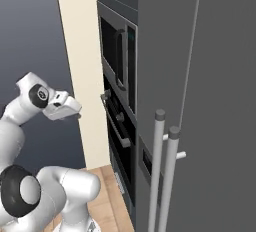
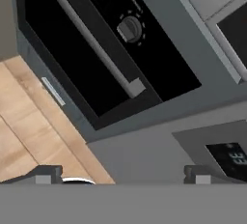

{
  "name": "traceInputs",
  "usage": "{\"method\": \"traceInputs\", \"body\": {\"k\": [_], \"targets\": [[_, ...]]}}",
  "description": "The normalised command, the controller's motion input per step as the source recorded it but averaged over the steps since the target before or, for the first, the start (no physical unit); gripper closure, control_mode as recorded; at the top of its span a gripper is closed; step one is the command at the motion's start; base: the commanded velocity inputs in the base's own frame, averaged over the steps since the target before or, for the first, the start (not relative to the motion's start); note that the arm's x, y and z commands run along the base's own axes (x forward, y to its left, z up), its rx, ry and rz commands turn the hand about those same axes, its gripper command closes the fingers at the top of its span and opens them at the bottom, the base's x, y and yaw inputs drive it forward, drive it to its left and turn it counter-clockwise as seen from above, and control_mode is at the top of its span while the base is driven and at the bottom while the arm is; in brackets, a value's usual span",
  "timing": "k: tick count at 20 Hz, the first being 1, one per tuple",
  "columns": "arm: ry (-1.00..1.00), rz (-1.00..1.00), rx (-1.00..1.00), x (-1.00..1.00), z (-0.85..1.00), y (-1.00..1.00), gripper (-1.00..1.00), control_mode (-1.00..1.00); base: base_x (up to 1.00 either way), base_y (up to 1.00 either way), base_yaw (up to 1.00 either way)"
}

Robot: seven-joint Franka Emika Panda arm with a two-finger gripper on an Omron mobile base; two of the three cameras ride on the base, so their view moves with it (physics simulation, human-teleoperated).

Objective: Take the baked cake out of the oven and place it on the plate for cooling. Then close the oven door.

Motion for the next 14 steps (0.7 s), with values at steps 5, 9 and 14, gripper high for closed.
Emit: {"method": "traceInputs", "body": {"k": [5, 9, 14], "targets": [[0.0, -0.09, -0.18, 0.52, -0.66, -0.01, -1.0, -1.0, 0.0, 0.0, 0.0], [0.0, -0.01, -0.16, 0.41, -0.59, -0.14, -1.0, -1.0, 0.0, 0.0, 0.0], [0.0, 0.0, -0.09, 0.35, -0.32, -0.39, -1.0, -1.0, 0.0, 0.0, 0.0]]}}
